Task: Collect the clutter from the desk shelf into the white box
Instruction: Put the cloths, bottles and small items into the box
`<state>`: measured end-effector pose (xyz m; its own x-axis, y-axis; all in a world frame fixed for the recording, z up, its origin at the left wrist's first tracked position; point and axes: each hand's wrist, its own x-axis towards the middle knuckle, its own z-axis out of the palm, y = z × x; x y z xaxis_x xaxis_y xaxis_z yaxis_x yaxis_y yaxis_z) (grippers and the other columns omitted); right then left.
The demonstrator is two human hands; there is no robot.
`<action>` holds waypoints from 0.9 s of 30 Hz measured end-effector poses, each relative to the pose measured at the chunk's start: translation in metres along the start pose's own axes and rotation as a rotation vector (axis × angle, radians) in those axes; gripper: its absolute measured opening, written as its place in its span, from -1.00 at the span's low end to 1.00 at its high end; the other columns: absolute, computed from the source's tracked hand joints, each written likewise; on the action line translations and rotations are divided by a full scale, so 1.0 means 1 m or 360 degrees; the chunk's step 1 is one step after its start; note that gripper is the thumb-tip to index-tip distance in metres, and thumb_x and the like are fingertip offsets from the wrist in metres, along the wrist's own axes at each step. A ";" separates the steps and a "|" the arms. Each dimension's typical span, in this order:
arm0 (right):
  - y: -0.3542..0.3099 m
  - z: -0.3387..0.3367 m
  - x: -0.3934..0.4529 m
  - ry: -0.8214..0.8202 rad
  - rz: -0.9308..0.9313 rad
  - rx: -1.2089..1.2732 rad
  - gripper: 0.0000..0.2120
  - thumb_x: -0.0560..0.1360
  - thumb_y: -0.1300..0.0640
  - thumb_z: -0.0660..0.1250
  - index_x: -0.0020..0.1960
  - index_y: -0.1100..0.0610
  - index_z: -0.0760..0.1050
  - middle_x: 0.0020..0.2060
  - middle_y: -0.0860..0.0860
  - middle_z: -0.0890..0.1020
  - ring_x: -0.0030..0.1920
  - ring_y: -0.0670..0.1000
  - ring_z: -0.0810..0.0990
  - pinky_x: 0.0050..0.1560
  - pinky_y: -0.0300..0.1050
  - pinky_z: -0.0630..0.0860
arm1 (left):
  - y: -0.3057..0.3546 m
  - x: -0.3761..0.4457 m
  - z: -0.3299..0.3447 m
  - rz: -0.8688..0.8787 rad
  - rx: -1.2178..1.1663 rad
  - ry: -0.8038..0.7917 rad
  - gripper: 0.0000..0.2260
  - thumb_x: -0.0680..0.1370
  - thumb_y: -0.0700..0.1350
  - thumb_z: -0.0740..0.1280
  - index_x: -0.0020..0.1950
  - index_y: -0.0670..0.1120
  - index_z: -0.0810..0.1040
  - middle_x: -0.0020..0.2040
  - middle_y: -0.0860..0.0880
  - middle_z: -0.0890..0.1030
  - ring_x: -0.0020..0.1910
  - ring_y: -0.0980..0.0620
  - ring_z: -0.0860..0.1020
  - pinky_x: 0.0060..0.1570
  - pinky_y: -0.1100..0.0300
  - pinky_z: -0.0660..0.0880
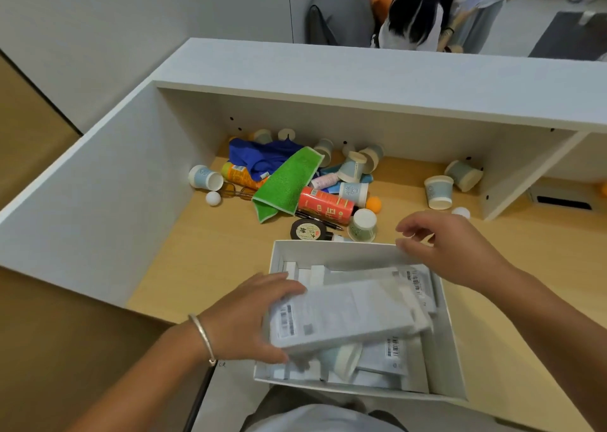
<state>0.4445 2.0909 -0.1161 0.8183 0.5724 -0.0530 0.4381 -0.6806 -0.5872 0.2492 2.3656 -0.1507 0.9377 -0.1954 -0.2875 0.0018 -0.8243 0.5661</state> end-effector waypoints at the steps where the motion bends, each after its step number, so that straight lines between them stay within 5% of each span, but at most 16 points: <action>1: 0.000 0.003 0.006 -0.0005 0.0026 -0.0005 -0.83 0.45 0.01 0.42 0.03 -0.03 0.60 -0.15 -0.18 0.61 -0.12 -0.17 0.57 -0.11 -0.14 0.55 | -0.002 0.005 0.003 0.0012 0.0087 -0.0089 -0.12 0.19 0.29 0.49 0.42 0.29 0.14 0.36 0.34 0.17 0.43 0.31 -0.01 0.46 0.20 -0.06; 3: 0.000 0.010 0.018 -0.0019 0.0069 -0.0002 -0.84 0.45 0.02 0.42 0.03 -0.02 0.60 -0.16 -0.18 0.61 -0.12 -0.16 0.57 -0.10 -0.12 0.56 | -0.007 0.013 0.009 0.0041 0.0164 -0.0240 0.01 0.14 0.38 0.47 0.47 0.29 0.02 0.38 0.35 0.08 0.45 0.31 -0.19 0.42 0.14 -0.29; 5: 0.000 0.017 0.031 -0.0031 0.0098 -0.0012 -0.84 0.46 0.03 0.41 0.04 -0.02 0.60 -0.16 -0.17 0.61 -0.11 -0.15 0.57 -0.08 -0.10 0.56 | -0.011 0.023 0.009 0.0086 0.0172 -0.0227 0.03 0.14 0.46 0.41 0.48 0.28 -0.01 0.45 0.34 0.07 0.46 0.30 -0.21 0.41 0.11 -0.31; 11: -0.006 0.038 0.075 -0.0076 0.0159 -0.0218 -0.74 0.47 0.03 0.40 0.16 -0.02 0.55 0.02 -0.07 0.60 -0.02 -0.08 0.53 -0.02 -0.06 0.53 | -0.041 0.075 -0.020 0.0022 -0.0010 0.0436 -0.38 0.46 0.26 0.29 0.46 0.08 0.25 0.43 0.10 0.35 0.40 0.13 0.27 0.39 0.06 0.26; 14: -0.010 0.052 0.105 -0.0118 0.0221 -0.0322 -0.63 0.46 0.01 0.40 0.26 -0.04 0.48 0.12 -0.04 0.55 0.04 -0.07 0.47 -0.04 -0.10 0.47 | -0.063 0.111 -0.035 -0.0067 0.0010 0.0609 -0.47 0.51 0.10 0.33 0.43 0.00 0.31 0.37 0.02 0.43 0.33 0.03 0.39 0.30 0.06 0.36; 21: -0.016 0.098 0.171 -0.0185 0.0230 -0.0445 -0.38 0.37 -0.08 0.48 0.37 -0.06 0.34 0.30 0.00 0.45 0.20 0.03 0.45 -0.11 -0.11 0.43 | -0.130 0.177 -0.062 -0.0369 0.0137 0.0785 -0.34 0.44 0.06 0.42 0.47 -0.05 0.25 0.37 -0.09 0.40 0.34 -0.09 0.37 0.28 -0.02 0.37; 27: -0.016 0.136 0.212 -0.0254 0.0103 -0.0557 -0.38 0.39 -0.10 0.43 0.38 -0.01 0.31 0.21 0.07 0.48 0.14 0.12 0.50 -0.10 -0.09 0.39 | -0.174 0.219 -0.064 -0.0627 0.0128 0.0655 -0.17 0.34 0.12 0.49 0.50 0.05 0.12 0.33 -0.10 0.34 0.24 -0.15 0.41 0.12 0.01 0.44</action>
<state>0.5602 2.2851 -0.2279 0.7923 0.5684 -0.2218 0.5106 -0.8167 -0.2687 0.4761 2.5003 -0.2625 0.9296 0.3442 -0.1315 0.3671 -0.8340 0.4119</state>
